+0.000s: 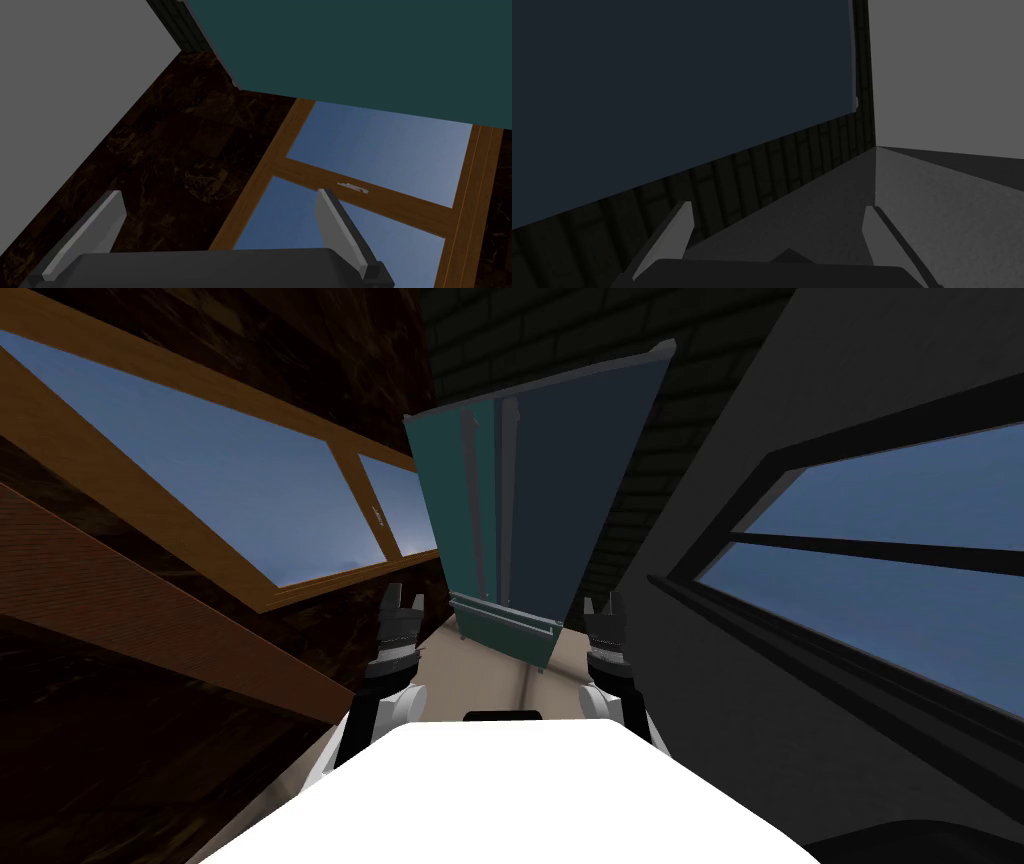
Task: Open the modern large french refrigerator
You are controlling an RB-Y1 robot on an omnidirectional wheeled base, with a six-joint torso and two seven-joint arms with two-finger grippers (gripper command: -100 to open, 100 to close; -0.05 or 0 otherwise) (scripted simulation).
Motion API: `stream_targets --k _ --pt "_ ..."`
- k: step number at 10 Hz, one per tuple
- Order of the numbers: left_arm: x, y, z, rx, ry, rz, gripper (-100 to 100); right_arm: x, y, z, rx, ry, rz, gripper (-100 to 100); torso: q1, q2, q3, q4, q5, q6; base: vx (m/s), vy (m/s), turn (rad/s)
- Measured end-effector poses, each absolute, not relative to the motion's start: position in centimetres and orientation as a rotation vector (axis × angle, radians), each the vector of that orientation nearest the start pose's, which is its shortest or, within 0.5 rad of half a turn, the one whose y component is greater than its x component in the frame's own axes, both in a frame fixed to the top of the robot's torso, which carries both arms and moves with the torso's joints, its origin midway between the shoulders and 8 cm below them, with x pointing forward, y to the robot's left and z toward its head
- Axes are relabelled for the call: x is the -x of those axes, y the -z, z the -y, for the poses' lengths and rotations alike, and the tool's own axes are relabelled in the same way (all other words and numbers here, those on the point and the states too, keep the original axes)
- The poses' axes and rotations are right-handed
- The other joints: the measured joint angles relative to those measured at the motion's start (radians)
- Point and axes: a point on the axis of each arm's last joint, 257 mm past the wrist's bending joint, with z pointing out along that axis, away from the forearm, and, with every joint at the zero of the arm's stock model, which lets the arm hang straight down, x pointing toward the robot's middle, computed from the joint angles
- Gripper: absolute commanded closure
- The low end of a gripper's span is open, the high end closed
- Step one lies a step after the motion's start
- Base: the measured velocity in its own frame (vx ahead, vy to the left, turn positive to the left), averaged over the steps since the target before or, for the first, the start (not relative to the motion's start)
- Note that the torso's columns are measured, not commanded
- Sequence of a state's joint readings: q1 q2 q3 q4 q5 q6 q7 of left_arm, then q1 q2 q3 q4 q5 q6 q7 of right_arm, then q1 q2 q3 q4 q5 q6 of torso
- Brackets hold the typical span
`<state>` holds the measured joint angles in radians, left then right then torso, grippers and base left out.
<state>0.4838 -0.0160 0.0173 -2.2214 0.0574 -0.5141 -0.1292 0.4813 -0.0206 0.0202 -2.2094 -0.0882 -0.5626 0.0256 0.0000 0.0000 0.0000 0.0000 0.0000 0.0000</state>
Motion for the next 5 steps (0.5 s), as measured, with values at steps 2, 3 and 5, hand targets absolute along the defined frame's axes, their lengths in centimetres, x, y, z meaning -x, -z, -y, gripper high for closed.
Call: stream_targets --k 2,3,5 --pt "-35.14 -0.66 -29.44 0.68 1.198 -0.615 0 -34.8 -1.07 28.16 -0.688 -1.359 -0.572 0 0.0 0.104 -0.209 0.105 0.0 0.0 0.0 0.0 0.0" --pt "-35.13 -0.66 -29.44 0.68 1.198 -0.615 0 -34.8 -1.07 28.16 -0.688 -1.359 -0.572 0 0.0 0.175 -0.351 0.176 0.0 0.0 0.0 0.0 0.0" --pt "-35.13 -0.67 -29.44 0.679 1.198 -0.615 0 -34.8 -1.08 28.16 -0.687 -1.359 -0.572 0 0.0 0.322 -0.644 0.322 0.0 0.0 0.0 0.0 0.0"
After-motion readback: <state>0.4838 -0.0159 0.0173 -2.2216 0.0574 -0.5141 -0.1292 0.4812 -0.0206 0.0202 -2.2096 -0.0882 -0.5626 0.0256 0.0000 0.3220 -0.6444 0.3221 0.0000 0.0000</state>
